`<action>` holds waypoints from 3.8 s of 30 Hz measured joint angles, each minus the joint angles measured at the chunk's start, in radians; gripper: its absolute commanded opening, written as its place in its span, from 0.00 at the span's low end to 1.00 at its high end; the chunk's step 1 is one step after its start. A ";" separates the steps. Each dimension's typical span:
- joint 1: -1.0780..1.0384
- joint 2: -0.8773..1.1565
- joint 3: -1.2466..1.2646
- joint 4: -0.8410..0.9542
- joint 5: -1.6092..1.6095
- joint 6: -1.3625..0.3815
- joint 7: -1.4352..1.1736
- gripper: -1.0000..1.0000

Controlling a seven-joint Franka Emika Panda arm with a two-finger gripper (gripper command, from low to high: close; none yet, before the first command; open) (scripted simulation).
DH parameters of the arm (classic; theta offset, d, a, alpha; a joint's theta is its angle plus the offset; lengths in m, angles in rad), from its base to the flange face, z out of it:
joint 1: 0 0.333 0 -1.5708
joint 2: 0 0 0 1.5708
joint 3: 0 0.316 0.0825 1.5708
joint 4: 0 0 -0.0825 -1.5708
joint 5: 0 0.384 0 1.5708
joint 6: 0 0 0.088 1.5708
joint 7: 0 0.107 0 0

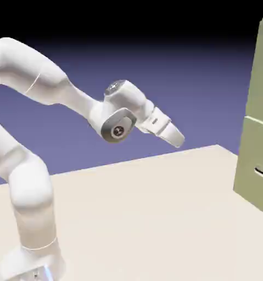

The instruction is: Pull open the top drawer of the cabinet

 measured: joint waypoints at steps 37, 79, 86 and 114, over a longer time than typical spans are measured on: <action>-0.466 0.736 0.590 0.902 -1.299 0.004 -1.609 0.50; -0.701 1.525 1.108 1.846 -2.044 -0.010 -3.380 0.50; -0.684 1.608 1.193 1.889 -2.005 -0.041 -3.532 0.00; -1.197 1.903 1.828 1.122 -2.447 -0.464 -3.521 0.00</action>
